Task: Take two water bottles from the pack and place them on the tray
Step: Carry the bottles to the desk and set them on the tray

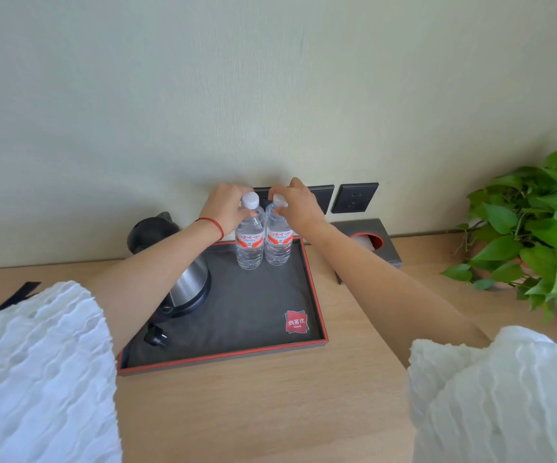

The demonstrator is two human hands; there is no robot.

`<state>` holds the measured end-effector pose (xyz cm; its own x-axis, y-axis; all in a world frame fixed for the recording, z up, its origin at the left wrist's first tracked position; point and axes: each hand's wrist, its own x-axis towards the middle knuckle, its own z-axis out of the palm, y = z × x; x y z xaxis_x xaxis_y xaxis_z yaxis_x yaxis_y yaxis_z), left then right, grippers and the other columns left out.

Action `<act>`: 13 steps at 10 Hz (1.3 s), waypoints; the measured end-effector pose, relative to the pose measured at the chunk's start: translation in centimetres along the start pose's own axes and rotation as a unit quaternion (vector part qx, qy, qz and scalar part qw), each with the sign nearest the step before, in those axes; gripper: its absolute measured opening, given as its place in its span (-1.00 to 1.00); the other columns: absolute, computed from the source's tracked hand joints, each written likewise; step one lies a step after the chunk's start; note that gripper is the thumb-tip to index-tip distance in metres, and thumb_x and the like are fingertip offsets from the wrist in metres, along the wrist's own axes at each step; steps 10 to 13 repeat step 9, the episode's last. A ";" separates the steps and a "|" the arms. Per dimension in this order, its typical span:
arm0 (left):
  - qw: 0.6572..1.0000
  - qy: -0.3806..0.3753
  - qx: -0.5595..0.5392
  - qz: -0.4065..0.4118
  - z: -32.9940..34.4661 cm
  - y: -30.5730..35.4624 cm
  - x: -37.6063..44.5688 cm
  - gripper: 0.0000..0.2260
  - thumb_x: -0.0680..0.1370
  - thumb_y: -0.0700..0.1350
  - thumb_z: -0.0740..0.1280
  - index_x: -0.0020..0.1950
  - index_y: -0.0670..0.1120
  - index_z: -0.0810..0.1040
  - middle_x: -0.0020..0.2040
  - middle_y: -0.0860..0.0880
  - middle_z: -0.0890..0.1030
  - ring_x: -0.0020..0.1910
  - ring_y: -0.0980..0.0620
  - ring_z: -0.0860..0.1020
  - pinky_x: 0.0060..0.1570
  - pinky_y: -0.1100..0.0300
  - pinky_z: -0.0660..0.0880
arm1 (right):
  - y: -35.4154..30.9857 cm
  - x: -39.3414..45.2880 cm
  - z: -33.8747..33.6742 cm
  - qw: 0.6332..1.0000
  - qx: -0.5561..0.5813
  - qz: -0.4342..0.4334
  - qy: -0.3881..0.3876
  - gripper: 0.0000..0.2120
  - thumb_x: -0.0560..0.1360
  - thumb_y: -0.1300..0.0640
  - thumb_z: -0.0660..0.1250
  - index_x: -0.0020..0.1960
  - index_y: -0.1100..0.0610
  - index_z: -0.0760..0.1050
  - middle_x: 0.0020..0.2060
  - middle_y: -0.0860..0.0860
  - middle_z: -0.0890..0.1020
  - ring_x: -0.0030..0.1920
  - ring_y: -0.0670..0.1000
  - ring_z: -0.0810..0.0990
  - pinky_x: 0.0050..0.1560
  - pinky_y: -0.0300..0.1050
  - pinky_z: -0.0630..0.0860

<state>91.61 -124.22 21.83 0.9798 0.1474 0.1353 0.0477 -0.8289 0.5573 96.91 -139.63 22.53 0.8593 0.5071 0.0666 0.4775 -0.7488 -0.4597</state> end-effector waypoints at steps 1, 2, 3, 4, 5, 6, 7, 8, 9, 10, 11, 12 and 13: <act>1.000 0.026 0.006 -0.005 0.2 -0.3 0.0 -0.82 0.37 -0.19 0.49 -0.08 -0.23 0.64 -0.14 -0.25 0.68 -0.11 -0.22 0.58 -0.14 0.06 0.45 | -0.1 -0.2 0.1 1.000 0.003 -0.004 0.001 -0.75 0.50 0.32 0.29 0.15 0.16 0.52 -0.08 0.13 0.32 -0.02 0.19 0.44 -0.12 -0.10 0.38; 0.999 0.037 0.001 -0.021 0.0 -0.5 0.1 -0.82 0.37 -0.18 0.50 -0.09 -0.23 0.64 -0.14 -0.26 0.68 -0.11 -0.22 0.58 -0.16 0.10 0.43 | -0.2 -0.2 0.3 1.000 -0.004 -0.018 -0.013 -0.75 0.50 0.30 0.30 0.16 0.16 0.52 0.03 0.25 0.43 0.04 0.24 0.47 -0.10 -0.08 0.39; 0.999 0.039 0.005 -0.031 -0.2 -0.6 -0.1 -0.80 0.37 -0.16 0.51 -0.09 -0.24 0.64 -0.15 -0.26 0.68 -0.12 -0.22 0.58 -0.17 0.09 0.44 | -0.4 0.2 -0.1 1.000 -0.001 -0.007 -0.021 -0.75 0.49 0.28 0.32 0.16 0.16 0.52 0.08 0.27 0.44 0.07 0.26 0.47 0.00 0.01 0.47; 0.999 0.041 0.006 -0.030 -0.2 -0.8 -0.1 -0.79 0.38 -0.16 0.50 -0.07 -0.24 0.64 -0.13 -0.25 0.69 -0.11 -0.22 0.59 -0.14 0.08 0.46 | -0.3 0.5 -0.4 0.999 -0.007 -0.002 -0.034 -0.75 0.49 0.25 0.33 0.17 0.17 0.51 0.10 0.27 0.45 0.09 0.27 0.47 0.06 0.06 0.49; 0.999 0.032 0.009 -0.031 0.0 -0.7 -0.2 -0.78 0.39 -0.15 0.49 -0.04 -0.23 0.62 -0.11 -0.26 0.68 -0.10 -0.24 0.58 -0.15 0.09 0.43 | -0.4 0.6 -0.8 0.999 -0.009 -0.002 -0.048 -0.74 0.47 0.27 0.36 0.16 0.18 0.52 0.01 0.22 0.43 0.07 0.27 0.49 0.08 0.06 0.49; 0.999 0.033 0.006 -0.021 0.4 -0.4 -0.2 -0.78 0.40 -0.13 0.48 -0.02 -0.20 0.61 -0.09 -0.25 0.68 -0.07 -0.24 0.58 -0.18 0.13 0.38 | -0.2 0.7 -1.0 0.998 -0.013 -0.021 -0.056 -0.75 0.45 0.27 0.37 0.13 0.19 0.53 -0.09 0.12 0.34 0.05 0.25 0.50 0.08 0.05 0.48; 0.999 0.027 -0.001 -0.017 0.4 -0.2 -0.4 -0.75 0.41 -0.11 0.48 0.04 -0.18 0.61 -0.04 -0.22 0.68 -0.03 -0.21 0.59 -0.08 0.08 0.48 | 0.1 0.6 -1.0 0.998 -0.020 -0.022 -0.057 -0.74 0.45 0.26 0.37 0.13 0.18 0.54 -0.07 0.18 0.39 0.04 0.26 0.50 0.07 0.05 0.48; 0.999 0.030 -0.010 -0.013 0.5 -0.4 -0.5 -0.72 0.40 -0.09 0.49 0.05 -0.17 0.61 -0.02 -0.21 0.69 -0.01 -0.22 0.60 -0.05 0.05 0.49 | 0.4 0.6 -0.7 0.999 -0.003 -0.024 -0.048 -0.71 0.46 0.26 0.36 0.18 0.16 0.52 -0.05 0.17 0.39 0.04 0.26 0.49 0.05 0.03 0.48; 0.997 0.011 -0.051 -0.054 0.3 -0.6 -0.6 -0.60 0.35 -0.13 0.53 0.16 -0.17 0.58 0.09 -0.20 0.67 0.08 -0.18 0.60 0.09 0.01 0.51 | 0.5 0.4 -0.4 0.999 -0.002 -0.025 -0.043 -0.60 0.49 0.23 0.33 0.32 0.11 0.43 0.03 0.22 0.43 0.09 0.25 0.49 0.05 -0.05 0.43; 0.997 0.011 -0.051 -0.054 0.3 -0.6 -0.6 -0.60 0.35 -0.13 0.53 0.16 -0.17 0.58 0.09 -0.20 0.67 0.08 -0.18 0.60 0.09 0.01 0.51 | 0.5 0.4 -0.4 0.999 -0.002 -0.025 -0.043 -0.60 0.49 0.23 0.33 0.32 0.11 0.43 0.03 0.22 0.43 0.09 0.25 0.49 0.05 -0.05 0.43; 0.997 0.011 -0.051 -0.054 0.3 -0.6 -0.6 -0.60 0.35 -0.13 0.53 0.16 -0.17 0.58 0.09 -0.20 0.67 0.08 -0.18 0.60 0.09 0.01 0.51 | 0.5 0.4 -0.4 0.999 -0.002 -0.025 -0.043 -0.60 0.49 0.23 0.33 0.32 0.11 0.43 0.03 0.22 0.43 0.09 0.25 0.49 0.05 -0.05 0.43; 0.997 0.011 -0.051 -0.054 0.3 -0.6 -0.6 -0.60 0.35 -0.13 0.53 0.16 -0.17 0.58 0.09 -0.20 0.67 0.08 -0.18 0.60 0.09 0.01 0.51 | 0.5 0.4 -0.4 0.999 -0.002 -0.025 -0.043 -0.60 0.49 0.23 0.33 0.32 0.11 0.43 0.03 0.22 0.43 0.09 0.25 0.49 0.05 -0.05 0.43; 0.997 0.011 -0.051 -0.054 0.3 -0.6 -0.6 -0.60 0.35 -0.13 0.53 0.16 -0.17 0.58 0.09 -0.20 0.67 0.08 -0.18 0.60 0.09 0.01 0.51 | 0.5 0.4 -0.4 0.999 -0.002 -0.025 -0.043 -0.60 0.49 0.23 0.33 0.32 0.11 0.43 0.03 0.22 0.43 0.09 0.25 0.49 0.05 -0.05 0.43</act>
